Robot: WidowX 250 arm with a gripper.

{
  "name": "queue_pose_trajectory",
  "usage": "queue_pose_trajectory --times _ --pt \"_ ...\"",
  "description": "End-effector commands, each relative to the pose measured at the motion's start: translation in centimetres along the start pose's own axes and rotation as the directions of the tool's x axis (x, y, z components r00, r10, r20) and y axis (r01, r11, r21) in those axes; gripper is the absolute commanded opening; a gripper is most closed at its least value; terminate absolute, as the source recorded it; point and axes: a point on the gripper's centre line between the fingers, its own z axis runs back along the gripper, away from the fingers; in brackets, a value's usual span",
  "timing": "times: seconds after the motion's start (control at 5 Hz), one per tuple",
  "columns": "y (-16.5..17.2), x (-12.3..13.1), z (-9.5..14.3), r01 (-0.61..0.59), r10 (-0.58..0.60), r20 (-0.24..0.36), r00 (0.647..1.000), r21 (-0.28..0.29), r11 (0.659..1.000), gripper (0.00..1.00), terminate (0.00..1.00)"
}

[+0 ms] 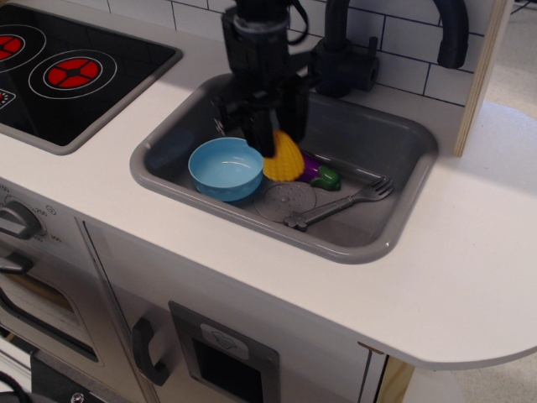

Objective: Take corn out of bowl sink

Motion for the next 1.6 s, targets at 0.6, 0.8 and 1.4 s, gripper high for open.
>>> queue_pose_trajectory --times 0.6,0.8,1.4 --pt "-0.1 -4.0 -4.7 -0.076 0.075 -0.011 0.997 -0.015 0.997 0.0 0.0" --pt "-0.1 -4.1 -4.8 -0.084 0.084 -0.015 0.996 -0.016 0.996 0.0 0.0" --pt "-0.4 -1.5 0.0 -0.008 0.003 -0.097 0.995 -0.055 0.998 1.0 0.0"
